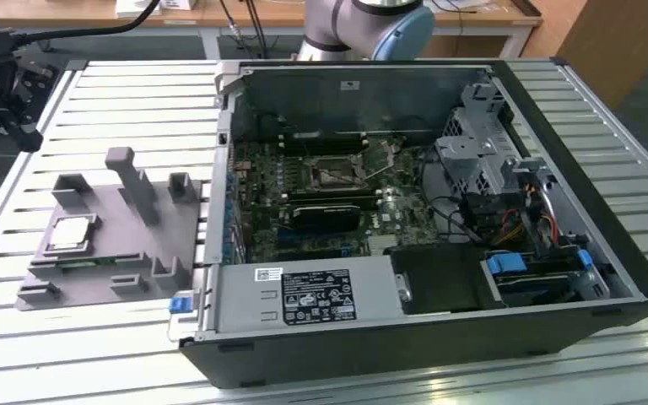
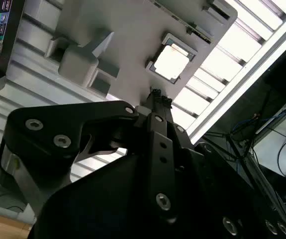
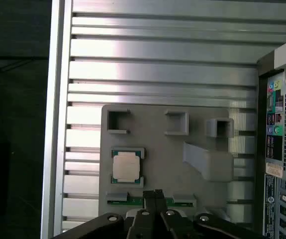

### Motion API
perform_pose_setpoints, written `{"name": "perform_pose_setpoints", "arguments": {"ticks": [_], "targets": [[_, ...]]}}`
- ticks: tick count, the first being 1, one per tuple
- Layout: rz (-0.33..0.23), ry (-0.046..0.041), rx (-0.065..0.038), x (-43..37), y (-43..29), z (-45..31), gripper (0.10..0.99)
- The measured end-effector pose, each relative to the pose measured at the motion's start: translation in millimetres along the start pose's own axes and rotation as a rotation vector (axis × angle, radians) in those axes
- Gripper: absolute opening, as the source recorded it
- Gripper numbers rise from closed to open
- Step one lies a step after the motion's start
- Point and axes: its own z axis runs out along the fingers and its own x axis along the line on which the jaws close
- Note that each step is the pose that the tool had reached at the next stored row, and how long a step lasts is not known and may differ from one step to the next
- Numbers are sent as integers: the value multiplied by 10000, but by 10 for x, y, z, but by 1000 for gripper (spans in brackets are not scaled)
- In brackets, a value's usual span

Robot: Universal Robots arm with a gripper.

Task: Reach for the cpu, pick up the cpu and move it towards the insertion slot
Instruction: 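Reach for the cpu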

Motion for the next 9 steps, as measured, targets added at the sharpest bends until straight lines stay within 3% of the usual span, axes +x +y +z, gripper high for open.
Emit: {"name": "perform_pose_setpoints", "arguments": {"ticks": [9], "targets": [[0, 0, -1, 1, 0, 0, 106]]}}
